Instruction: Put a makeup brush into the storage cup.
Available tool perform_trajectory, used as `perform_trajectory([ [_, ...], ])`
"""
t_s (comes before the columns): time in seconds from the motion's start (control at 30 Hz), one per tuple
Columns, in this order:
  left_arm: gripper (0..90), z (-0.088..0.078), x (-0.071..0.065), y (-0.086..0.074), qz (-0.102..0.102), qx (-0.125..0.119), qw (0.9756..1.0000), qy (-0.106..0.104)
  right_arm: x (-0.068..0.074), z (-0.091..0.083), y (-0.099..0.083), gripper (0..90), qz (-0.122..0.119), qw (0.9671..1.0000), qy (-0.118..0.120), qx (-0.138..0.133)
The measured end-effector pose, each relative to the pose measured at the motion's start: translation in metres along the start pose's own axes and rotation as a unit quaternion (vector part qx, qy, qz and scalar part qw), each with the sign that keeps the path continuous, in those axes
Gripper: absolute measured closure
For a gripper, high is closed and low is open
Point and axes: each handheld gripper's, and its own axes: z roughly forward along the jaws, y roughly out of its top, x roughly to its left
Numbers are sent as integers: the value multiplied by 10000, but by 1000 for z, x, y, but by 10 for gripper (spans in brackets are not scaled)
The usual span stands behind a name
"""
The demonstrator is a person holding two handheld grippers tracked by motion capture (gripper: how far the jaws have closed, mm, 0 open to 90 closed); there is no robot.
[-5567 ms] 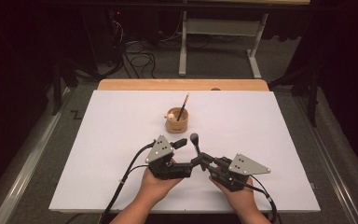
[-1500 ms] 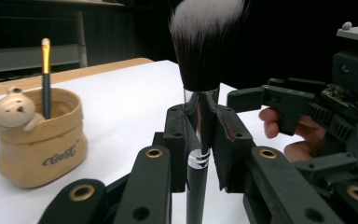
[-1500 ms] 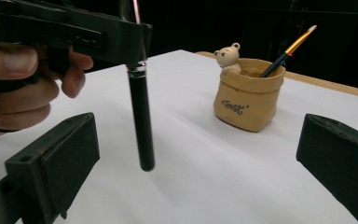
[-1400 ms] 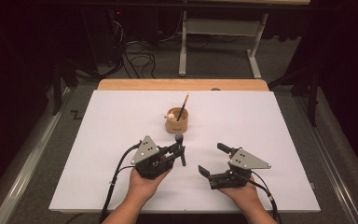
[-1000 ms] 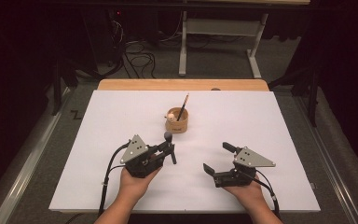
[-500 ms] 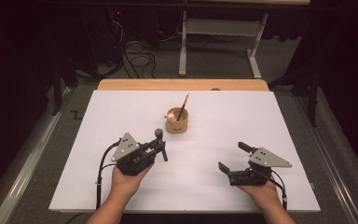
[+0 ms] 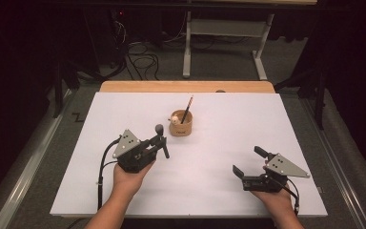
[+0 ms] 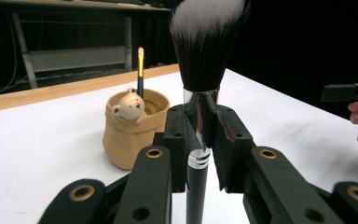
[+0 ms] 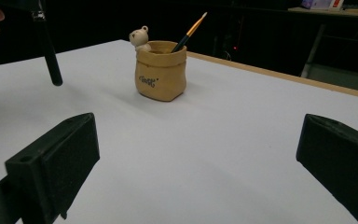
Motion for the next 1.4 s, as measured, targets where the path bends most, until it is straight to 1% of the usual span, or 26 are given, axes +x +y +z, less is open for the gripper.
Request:
perform_trajectory([
  [0.07, 766, 2, 1, 3, -16, -3, 10000, 13, 0, 0, -1, 2, 4, 10000, -22, 17],
  [0.23, 766, 10, 4, 11, -50, -34, 10000, 40, -1, -2, -1, 2, -15, 10000, 31, -29],
  [0.27, 766, 12, 5, 13, -66, -32, 10000, 49, -1, -3, -1, 2, 28, 10000, 34, -25],
  [0.33, 766, 16, 7, 16, -64, -21, 10000, 61, -1, -5, -1, 2, 53, 10000, 29, -49],
  [0.4, 766, 18, 10, 19, -40, -35, 9999, 110, -2, -6, -1, 2, 27, 9999, 52, -83],
  [0.47, 766, 21, 11, 22, -124, -54, 9999, 89, -2, -7, -1, 2, 36, 9999, 56, -88],
  [0.57, 767, 25, 15, 26, -116, -64, 9998, 143, -3, -8, -1, 2, 77, 9999, 62, -107],
  [0.63, 766, 28, 17, 28, -154, -86, 9997, 169, -2, -8, -1, 2, 93, 9999, 65, -113],
  [0.73, 767, 32, 19, 32, -195, -109, 9996, 182, -2, -7, -1, 2, 61, 9999, 84, -127],
  [0.83, 766, 37, 20, 36, -182, -119, 9996, 206, -1, -6, -1, 2, 60, 9999, 108, -110],
  [0.9, 767, 39, 21, 39, -193, -135, 9995, 214, -1, -6, -1, 2, 88, 9999, 83, -77],
  [1.13, 767, 48, 21, 52, -180, -206, 9994, 216, -2, -7, -1, 2, 88, 9998, 89, -131],
  [1.33, 767, 59, 25, 62, -198, -243, 9992, 266, -4, -9, -1, 2, 96, 9998, 80, -152],
  [1.37, 767, 60, 25, 63, -165, -220, 9993, 270, -3, -9, -2, 2, 90, 9998, 81, -150],
  [1.4, 767, 62, 25, 65, -173, -240, 9992, 282, -3, -9, -2, 2, 109, 9998, 73, -133],
])
